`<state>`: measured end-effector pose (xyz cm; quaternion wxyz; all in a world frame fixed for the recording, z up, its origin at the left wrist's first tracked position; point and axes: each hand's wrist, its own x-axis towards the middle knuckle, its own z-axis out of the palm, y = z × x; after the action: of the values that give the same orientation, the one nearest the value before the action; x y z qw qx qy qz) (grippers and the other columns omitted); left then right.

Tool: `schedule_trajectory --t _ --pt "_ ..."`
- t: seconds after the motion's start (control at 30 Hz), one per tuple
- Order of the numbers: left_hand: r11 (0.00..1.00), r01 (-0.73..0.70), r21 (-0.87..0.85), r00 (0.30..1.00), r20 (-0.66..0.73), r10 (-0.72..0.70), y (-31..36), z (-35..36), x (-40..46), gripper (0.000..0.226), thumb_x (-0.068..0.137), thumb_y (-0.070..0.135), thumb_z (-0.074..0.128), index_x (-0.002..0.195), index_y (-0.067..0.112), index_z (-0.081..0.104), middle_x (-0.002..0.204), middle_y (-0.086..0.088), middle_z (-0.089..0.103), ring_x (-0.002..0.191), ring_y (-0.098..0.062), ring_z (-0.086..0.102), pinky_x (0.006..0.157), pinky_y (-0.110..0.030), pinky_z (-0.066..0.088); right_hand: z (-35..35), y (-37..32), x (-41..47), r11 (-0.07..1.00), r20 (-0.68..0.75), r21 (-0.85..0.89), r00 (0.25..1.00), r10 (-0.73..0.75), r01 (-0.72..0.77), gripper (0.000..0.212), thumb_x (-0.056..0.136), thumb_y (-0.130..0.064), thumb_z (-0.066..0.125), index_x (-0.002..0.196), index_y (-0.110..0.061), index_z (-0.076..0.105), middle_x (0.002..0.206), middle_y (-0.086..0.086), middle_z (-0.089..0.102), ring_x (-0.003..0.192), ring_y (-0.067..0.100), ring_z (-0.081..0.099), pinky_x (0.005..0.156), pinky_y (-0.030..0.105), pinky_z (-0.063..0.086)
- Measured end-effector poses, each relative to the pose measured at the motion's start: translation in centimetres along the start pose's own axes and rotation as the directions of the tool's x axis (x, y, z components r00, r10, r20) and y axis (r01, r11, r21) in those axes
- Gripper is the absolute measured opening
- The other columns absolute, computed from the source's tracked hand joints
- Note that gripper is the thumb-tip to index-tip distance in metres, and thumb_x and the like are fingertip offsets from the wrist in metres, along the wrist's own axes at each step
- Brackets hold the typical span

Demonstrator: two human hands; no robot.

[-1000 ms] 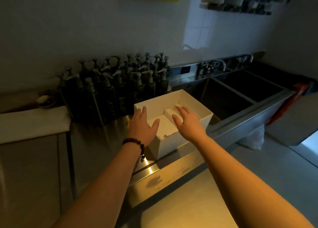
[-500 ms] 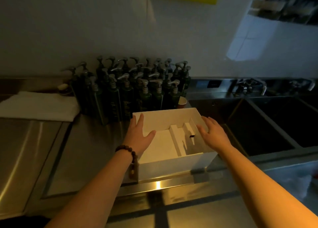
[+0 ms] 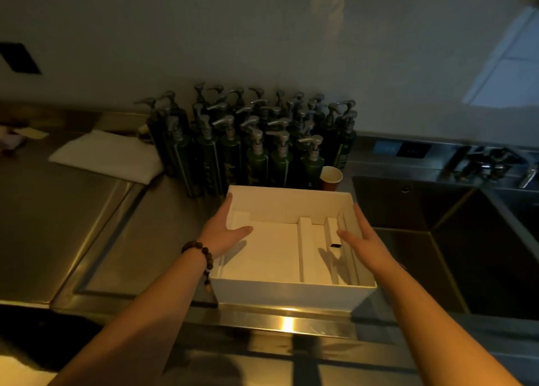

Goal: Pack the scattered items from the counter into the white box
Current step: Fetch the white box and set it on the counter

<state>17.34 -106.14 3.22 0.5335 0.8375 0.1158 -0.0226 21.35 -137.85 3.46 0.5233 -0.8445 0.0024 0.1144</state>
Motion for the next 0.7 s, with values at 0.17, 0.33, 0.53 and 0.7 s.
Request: schedule_trajectory --t 0.17,0.33,0.53,0.7 --pt "0.989 0.008 -0.149 1.0 -0.009 -0.009 -0.3 -0.1 -0.1 0.088 0.081 0.022 0.071 0.146 0.039 0.015 0.151 0.007 0.028 0.136 -0.015 0.03 0.103 -0.029 0.03 0.1 0.2 0.1 0.999 -0.001 0.035 1.0 0.014 -0.014 0.077 0.089 -0.026 0.059 0.13 -0.07 0.011 0.151 -0.007 0.029 0.137 0.024 0.03 0.106 0.053 0.027" --pt "0.976 0.02 -0.215 1.0 0.005 -0.019 -0.7 -0.1 -0.5 0.088 0.081 0.018 0.07 0.144 0.044 0.014 0.151 0.006 0.028 0.135 -0.016 0.032 0.106 -0.037 0.032 0.2 -0.1 -0.1 0.999 0.0 0.047 1.0 0.012 -0.012 0.08 0.089 -0.022 0.06 0.129 -0.071 0.011 0.152 -0.008 0.028 0.138 0.026 0.029 0.106 0.056 0.027" --pt "0.969 -0.004 -0.246 1.0 -0.003 0.003 -0.6 -0.2 -1.3 0.089 0.081 0.018 0.071 0.145 0.044 0.014 0.15 0.01 0.03 0.134 -0.013 0.034 0.11 -0.041 0.032 0.4 -0.6 -0.4 0.999 0.006 0.053 1.0 -0.005 0.005 0.078 0.087 -0.03 0.062 0.133 -0.066 0.011 0.151 -0.009 0.03 0.137 0.025 0.031 0.104 0.053 0.03" --pt "0.969 -0.006 -0.247 0.994 -0.104 -0.02 -1.6 -3.4 -3.1 0.09 0.08 0.018 0.071 0.144 0.045 0.014 0.145 0.014 0.032 0.129 -0.009 0.036 0.106 -0.035 0.034 2.4 -3.0 -0.2 0.993 0.09 0.064 0.99 -0.107 0.102 0.078 0.087 -0.032 0.062 0.135 -0.065 0.01 0.152 -0.011 0.027 0.137 0.022 0.029 0.105 0.05 0.029"
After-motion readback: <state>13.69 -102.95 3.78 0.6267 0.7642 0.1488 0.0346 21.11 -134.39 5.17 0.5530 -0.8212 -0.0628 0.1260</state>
